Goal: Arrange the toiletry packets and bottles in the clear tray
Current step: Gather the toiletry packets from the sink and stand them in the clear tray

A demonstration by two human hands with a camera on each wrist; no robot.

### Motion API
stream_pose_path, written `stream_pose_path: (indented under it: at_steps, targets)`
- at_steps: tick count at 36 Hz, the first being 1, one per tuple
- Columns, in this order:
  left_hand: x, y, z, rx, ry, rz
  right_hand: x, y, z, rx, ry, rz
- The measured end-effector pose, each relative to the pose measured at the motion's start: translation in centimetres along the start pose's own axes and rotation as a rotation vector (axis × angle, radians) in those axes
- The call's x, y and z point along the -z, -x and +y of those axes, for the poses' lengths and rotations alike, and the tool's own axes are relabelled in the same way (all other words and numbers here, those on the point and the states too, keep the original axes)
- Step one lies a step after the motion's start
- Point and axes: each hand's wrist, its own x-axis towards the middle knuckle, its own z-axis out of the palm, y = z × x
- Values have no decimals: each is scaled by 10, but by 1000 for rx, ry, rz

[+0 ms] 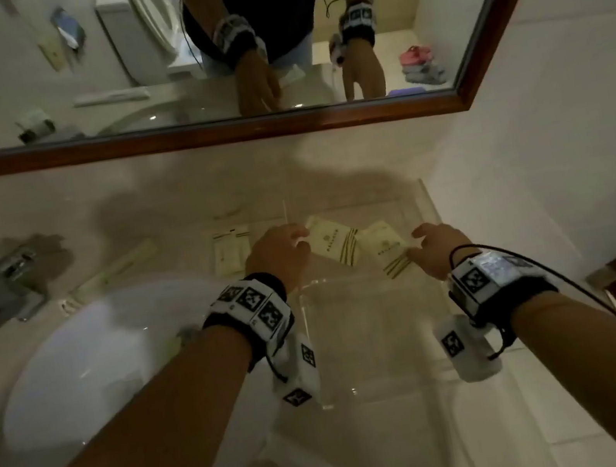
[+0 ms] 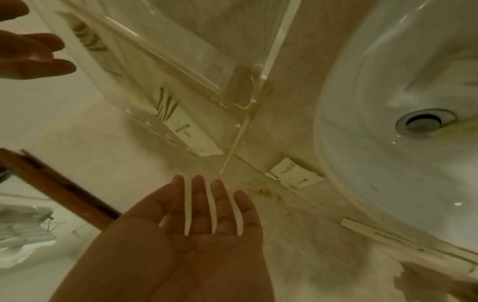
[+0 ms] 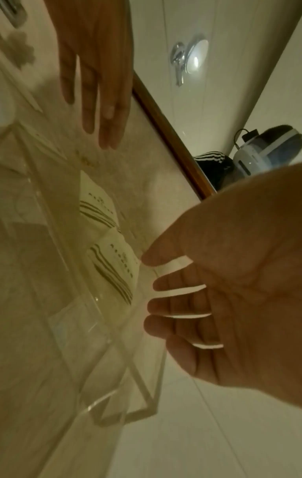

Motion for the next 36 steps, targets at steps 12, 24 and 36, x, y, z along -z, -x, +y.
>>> stream_pose_path:
  at_steps: [12,24,36]
  targets:
    - [-32,-32,9,64,-241,-76,-7,-23,-27,-20,98,-52]
    - [-34,-50,3,172,-117,-104,-12,-29,-27,-56,104,-40]
    - [-16,-8,-17,158,68,-8,-2,5,-11,-79,-125,19]
